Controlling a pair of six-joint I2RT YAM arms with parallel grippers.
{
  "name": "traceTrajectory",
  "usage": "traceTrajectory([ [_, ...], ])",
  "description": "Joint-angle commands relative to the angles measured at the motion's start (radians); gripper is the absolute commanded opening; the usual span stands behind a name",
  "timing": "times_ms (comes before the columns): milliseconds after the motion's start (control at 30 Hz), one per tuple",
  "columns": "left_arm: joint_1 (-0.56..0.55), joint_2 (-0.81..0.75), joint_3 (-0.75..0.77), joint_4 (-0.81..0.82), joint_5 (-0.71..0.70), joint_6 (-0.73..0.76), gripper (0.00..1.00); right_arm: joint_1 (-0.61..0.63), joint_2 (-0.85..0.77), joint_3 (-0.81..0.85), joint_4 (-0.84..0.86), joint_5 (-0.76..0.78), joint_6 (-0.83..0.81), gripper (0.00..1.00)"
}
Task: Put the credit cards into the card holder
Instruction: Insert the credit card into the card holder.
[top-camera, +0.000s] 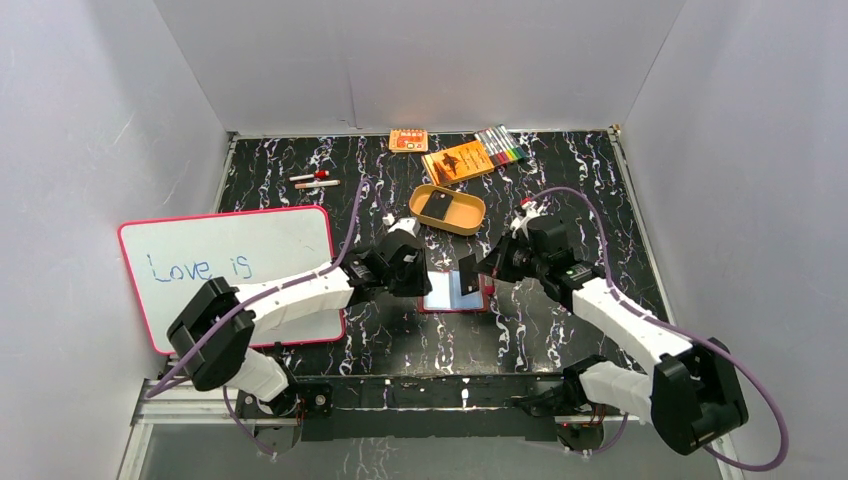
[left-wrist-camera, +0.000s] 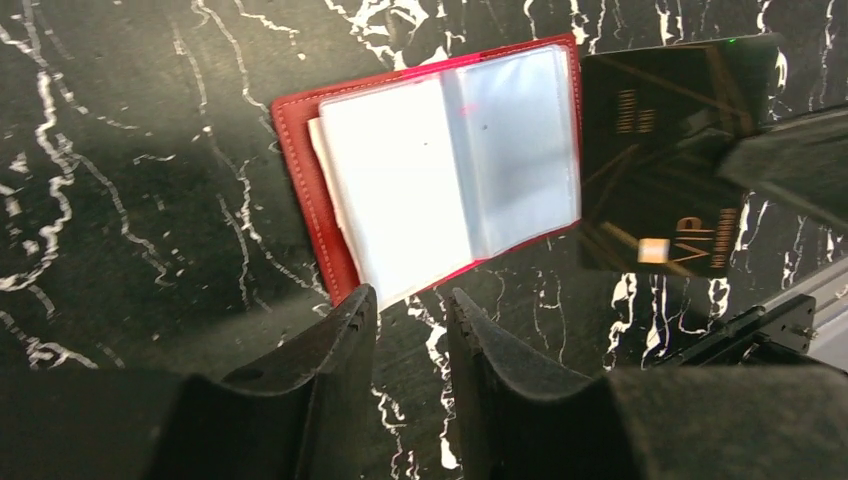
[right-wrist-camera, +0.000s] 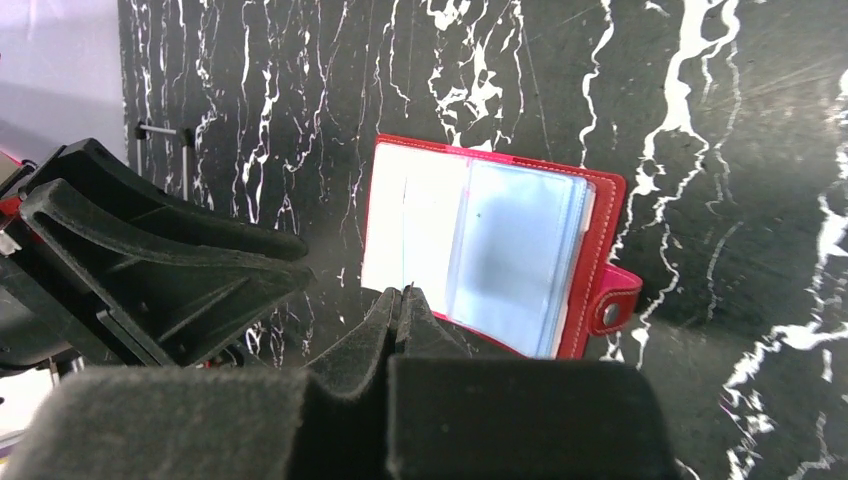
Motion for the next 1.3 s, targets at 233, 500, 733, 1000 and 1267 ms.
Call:
traceTrajectory([
  [233,0.003,0.152,0.005,0.018,-0.031,-0.012,0.16,0.004,0.179,-0.076,0.323,-0.135,0.101,0.00],
  [500,0.004,0.208,-0.029,0.028,-0.043,-0.026,0.12,0.009,0.248,-0.094,0.344,-0.119,0.106,0.00],
  [733,0.004,0.216,-0.035,0.021,-0.049,-0.024,0.10,0.010,0.276,-0.102,0.327,-0.095,0.106,0.00],
  [1000,0.003,0.205,-0.050,0.031,-0.036,-0.031,0.10,0.013,0.316,-0.104,0.341,-0.113,0.121,0.00],
  [1267,0.004,0.196,-0.057,0.034,-0.027,-0.034,0.09,0.018,0.347,-0.119,0.387,-0.114,0.161,0.00],
])
